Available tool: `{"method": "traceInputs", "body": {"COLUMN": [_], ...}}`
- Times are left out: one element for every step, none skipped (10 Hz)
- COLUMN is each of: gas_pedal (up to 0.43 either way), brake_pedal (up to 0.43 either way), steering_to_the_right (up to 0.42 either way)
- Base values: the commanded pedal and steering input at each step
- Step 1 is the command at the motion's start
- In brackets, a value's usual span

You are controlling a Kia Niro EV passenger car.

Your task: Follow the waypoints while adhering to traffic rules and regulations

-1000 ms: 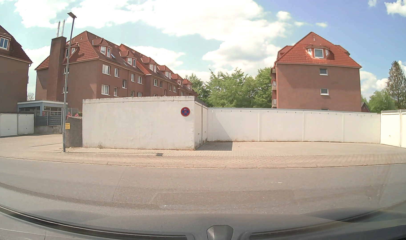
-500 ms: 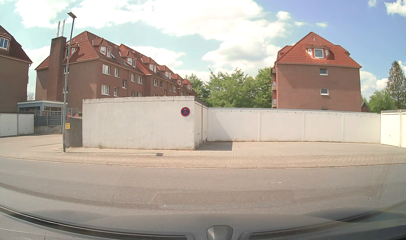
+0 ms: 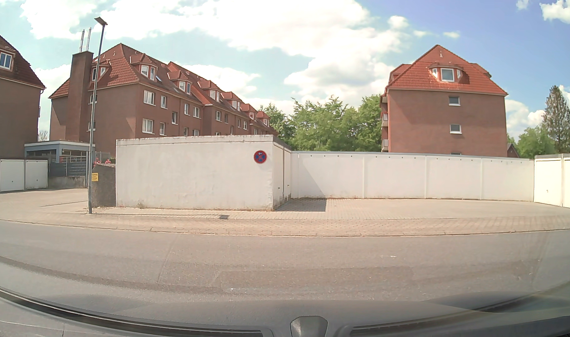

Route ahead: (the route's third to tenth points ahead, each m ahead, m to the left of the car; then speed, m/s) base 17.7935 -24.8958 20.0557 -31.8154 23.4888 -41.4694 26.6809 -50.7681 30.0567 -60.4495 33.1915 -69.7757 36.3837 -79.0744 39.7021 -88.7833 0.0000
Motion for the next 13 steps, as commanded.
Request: {"method": "traceInputs", "body": {"gas_pedal": [0.000, 0.000, 0.000, 0.000, 0.000, 0.000, 0.000, 0.000, 0.000, 0.000, 0.000, 0.000, 0.000], "brake_pedal": [0.561, 0.555, 0.555, 0.561, 0.561, 0.555, 0.561, 0.555, 0.555, 0.555, 0.555, 0.561, 0.561], "steering_to_the_right": [0.056, 0.048, 0.037, 0.031, 0.023, 0.020, 0.020, 0.020, 0.020, 0.020, 0.019, 0.020, 0.019]}}
